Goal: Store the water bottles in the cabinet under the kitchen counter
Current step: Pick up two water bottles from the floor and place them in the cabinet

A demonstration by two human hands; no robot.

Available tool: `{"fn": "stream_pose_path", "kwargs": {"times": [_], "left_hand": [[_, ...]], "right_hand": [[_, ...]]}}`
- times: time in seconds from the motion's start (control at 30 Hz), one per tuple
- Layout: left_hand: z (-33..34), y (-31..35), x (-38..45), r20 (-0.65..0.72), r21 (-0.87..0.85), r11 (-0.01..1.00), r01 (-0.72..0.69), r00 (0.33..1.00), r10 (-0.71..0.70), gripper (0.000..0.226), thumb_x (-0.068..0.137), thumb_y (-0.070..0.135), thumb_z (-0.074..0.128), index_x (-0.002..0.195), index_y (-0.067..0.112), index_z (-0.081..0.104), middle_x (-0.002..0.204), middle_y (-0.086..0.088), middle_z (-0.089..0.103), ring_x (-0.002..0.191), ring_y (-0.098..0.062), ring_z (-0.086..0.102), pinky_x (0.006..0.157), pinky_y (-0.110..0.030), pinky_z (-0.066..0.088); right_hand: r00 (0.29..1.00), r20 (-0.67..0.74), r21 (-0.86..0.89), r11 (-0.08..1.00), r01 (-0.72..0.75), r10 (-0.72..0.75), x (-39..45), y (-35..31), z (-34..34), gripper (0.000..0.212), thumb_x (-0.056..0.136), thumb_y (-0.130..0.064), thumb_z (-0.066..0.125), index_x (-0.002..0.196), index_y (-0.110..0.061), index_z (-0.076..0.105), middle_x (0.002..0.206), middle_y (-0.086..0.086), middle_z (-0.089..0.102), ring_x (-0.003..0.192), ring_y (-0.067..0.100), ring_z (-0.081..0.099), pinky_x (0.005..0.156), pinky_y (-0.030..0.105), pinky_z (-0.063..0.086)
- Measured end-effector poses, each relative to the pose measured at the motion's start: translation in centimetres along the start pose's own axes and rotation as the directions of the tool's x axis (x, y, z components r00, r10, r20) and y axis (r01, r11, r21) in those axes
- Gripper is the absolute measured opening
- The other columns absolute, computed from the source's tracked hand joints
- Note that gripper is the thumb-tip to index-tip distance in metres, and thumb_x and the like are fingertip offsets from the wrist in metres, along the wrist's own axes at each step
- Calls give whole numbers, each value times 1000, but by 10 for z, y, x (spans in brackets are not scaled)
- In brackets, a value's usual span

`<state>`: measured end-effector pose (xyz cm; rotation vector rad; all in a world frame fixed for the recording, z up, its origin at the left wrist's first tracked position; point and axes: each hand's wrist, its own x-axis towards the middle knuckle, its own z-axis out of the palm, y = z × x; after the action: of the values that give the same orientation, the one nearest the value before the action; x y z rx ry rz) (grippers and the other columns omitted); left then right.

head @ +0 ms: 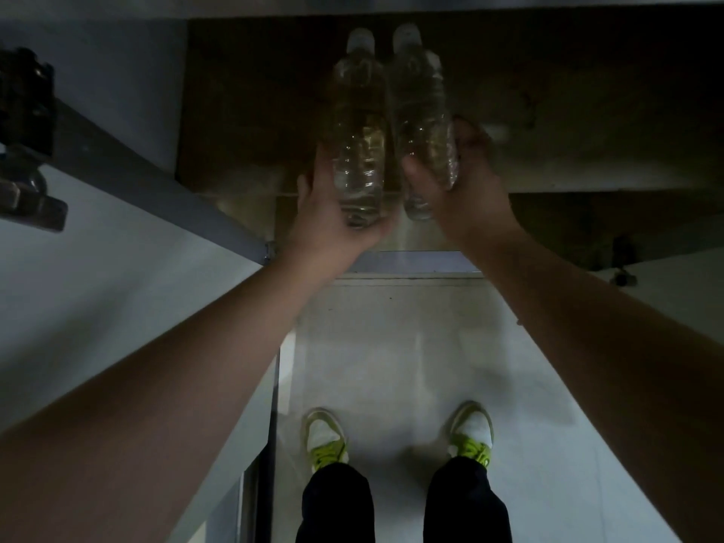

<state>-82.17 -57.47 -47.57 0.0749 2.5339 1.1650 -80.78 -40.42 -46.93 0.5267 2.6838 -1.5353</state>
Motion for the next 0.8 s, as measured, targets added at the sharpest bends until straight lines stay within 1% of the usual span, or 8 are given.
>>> {"fn": "stream_pose_path", "kwargs": {"times": [0.03, 0.1, 0.2, 0.27, 0.4, 0.5, 0.67, 0.8], "left_hand": [[-2, -2, -1, 0, 46, 998, -38, 999, 38, 109, 71, 48, 80, 154, 29, 13, 154, -3, 32, 143, -27, 25, 105, -37, 30], [-8, -3, -4, -45, 136, 987, -88, 994, 95, 98, 74, 40, 81, 153, 24, 24, 148, -6, 41, 137, -27, 37, 102, -37, 38], [-16, -6, -9, -87, 232, 963, -139, 983, 163, 78, 80, 33, 77, 147, 22, 37, 141, -5, 50, 126, -23, 51, 98, -34, 46], [-18, -8, -12, -78, 276, 942, -192, 972, 221, 69, 86, 29, 72, 147, 21, 39, 142, -3, 52, 124, -20, 54, 97, -27, 46], [-14, -9, -7, -104, 307, 917, -256, 948, 300, 62, 91, 25, 66, 147, 18, 40, 141, -5, 53, 123, -21, 54, 94, -26, 44], [-9, -7, 4, -159, 314, 914, -258, 934, 319, 56, 91, 24, 66, 143, 18, 45, 134, -5, 57, 116, -22, 58, 88, -27, 45], [-10, -7, 25, -191, 350, 895, -277, 914, 357, 55, 91, 23, 67, 141, 12, 48, 131, -12, 58, 116, -28, 58, 86, -28, 45], [-9, -6, 41, -185, 363, 891, -271, 917, 354, 51, 93, 23, 63, 141, 11, 47, 131, -14, 58, 117, -28, 56, 84, -27, 43]], "right_hand": [[999, 43, 24, 1000, 7, -8, -8, 2, -5, 67, 83, -45, 67, 139, -24, 38, 130, -5, 53, 119, 12, 53, 98, 38, 49], [996, 93, -52, 998, 22, -17, -24, 8, -12, 73, 81, -43, 70, 143, -29, 33, 139, -5, 48, 124, 11, 49, 101, 38, 47], [997, 53, -272, 960, 65, -53, -38, 14, -16, 73, 83, -43, 67, 144, -25, 32, 142, 0, 47, 124, 17, 52, 101, 41, 48], [997, 15, -334, 939, 80, -79, -38, 15, -14, 68, 85, -43, 63, 143, -21, 35, 138, 2, 52, 119, 18, 56, 98, 41, 50], [983, -50, -373, 916, 147, -178, -33, 18, -2, 58, 90, -34, 58, 143, -19, 39, 132, 3, 58, 109, 17, 63, 90, 30, 52], [974, -109, -369, 918, 146, -199, -29, 21, 7, 53, 94, -27, 56, 144, -19, 39, 128, 3, 60, 105, 14, 64, 84, 19, 45], [963, -153, -341, 927, 158, -221, -11, 19, 15, 55, 93, -20, 59, 145, -20, 38, 132, 2, 58, 116, 12, 57, 94, 18, 41], [972, -160, -330, 937, 113, -174, 7, 16, 19, 54, 96, -24, 54, 146, -23, 35, 129, 2, 57, 110, 9, 56, 84, 13, 38]]}}
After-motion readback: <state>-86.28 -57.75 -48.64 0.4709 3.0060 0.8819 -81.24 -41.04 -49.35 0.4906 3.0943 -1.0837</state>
